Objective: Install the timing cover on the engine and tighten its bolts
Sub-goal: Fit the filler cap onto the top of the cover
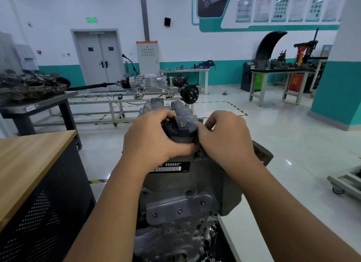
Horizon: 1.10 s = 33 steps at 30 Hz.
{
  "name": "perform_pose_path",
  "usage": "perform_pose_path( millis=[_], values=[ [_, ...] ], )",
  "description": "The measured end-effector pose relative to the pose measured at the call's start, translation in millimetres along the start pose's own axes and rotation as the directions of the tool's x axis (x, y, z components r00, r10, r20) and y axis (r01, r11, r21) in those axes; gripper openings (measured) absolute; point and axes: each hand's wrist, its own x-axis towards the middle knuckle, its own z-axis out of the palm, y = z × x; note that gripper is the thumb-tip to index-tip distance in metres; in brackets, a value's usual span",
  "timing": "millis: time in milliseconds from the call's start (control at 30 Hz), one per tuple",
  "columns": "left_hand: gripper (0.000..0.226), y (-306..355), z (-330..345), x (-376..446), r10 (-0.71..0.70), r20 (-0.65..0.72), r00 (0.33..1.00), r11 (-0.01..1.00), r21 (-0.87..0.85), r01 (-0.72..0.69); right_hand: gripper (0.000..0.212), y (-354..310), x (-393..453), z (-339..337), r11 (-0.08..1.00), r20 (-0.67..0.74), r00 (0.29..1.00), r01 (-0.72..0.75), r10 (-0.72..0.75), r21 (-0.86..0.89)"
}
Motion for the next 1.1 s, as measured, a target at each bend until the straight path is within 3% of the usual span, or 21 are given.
perform_pose_path(
  millis=[133, 367, 467, 600, 767, 1100],
  values=[
    [0.071, 1.1, -0.5, -1.6, -0.026, 0.012, 1.000, 1.000, -0.010, 0.026, 0.022, 3.1, -0.1, -2.0, 0.999, 0.035, 0.999, -0.012, 0.010, 0.053],
    [0.070, 2.7, -1.2, -2.7, -0.048, 0.020, 0.999, 0.999, -0.018, 0.048, 0.031, 1.0, -2.3, 0.6, 0.999, 0.015, 0.999, 0.031, -0.031, -0.012],
    [0.067, 2.4, -0.8, -1.9, -0.044, 0.027, 0.999, 0.999, -0.019, 0.044, 0.024, 4.0, 0.4, -3.5, 0.998, -0.004, 1.000, -0.020, 0.020, 0.060],
    [0.069, 2.9, -1.2, -2.5, -0.038, 0.015, 0.999, 0.999, -0.008, 0.038, 0.022, 1.2, 4.0, -2.7, 1.000, 0.088, 0.996, -0.018, 0.020, -0.017],
    [0.068, 3.0, -0.9, -3.5, -0.031, 0.018, 0.999, 0.999, -0.006, 0.031, 0.032, -1.6, 1.8, -0.7, 0.999, 0.067, 0.998, 0.000, 0.003, -0.053],
    [0.083, 0.4, -1.4, -3.2, -0.083, 0.033, 0.996, 0.996, 0.026, 0.082, 0.027, 3.7, 2.1, -3.5, 0.999, 0.091, 0.996, -0.026, 0.021, 0.044]
  ],
)
